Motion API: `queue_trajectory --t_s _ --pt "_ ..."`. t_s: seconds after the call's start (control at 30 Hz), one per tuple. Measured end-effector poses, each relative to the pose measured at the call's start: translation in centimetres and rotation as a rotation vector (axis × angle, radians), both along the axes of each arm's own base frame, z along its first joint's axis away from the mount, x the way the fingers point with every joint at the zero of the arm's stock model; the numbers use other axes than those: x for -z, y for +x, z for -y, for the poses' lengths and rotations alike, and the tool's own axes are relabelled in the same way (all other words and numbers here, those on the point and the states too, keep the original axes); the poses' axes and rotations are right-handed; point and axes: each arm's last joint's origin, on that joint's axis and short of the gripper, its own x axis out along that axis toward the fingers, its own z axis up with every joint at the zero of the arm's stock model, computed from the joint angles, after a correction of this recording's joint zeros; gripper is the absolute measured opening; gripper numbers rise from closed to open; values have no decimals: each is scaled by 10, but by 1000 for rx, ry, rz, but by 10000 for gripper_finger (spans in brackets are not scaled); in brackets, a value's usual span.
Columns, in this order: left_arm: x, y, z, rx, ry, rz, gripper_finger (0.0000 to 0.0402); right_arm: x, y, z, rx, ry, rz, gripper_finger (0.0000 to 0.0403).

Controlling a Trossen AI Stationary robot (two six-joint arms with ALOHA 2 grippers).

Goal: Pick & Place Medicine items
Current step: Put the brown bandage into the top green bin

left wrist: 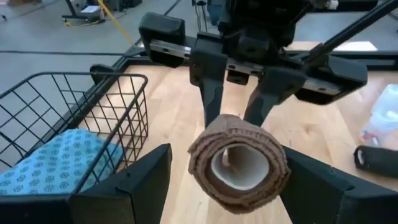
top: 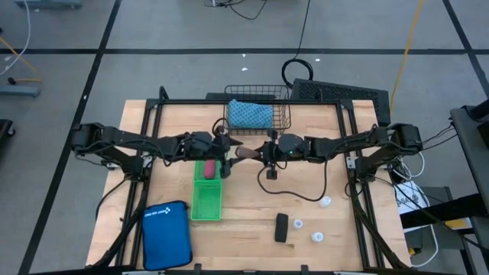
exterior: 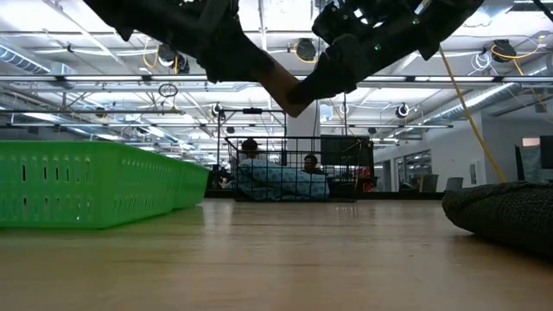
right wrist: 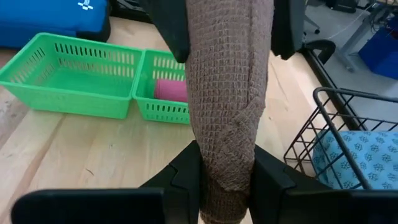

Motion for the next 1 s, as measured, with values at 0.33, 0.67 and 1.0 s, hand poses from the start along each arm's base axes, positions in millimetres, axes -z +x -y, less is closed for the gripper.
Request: queue_trajectory --t_s 0.33,0.67,1.0 --pt "0 1 -5 74 -94 16 115 0 0 -1 16 50 8 98" --pt "-7 3 -8 121 -29 138 45 -33 -46 2 216 37 -83 160" --pt "-3 -21 -16 252 20 538 45 -39 -79 1 247 124 82 192"
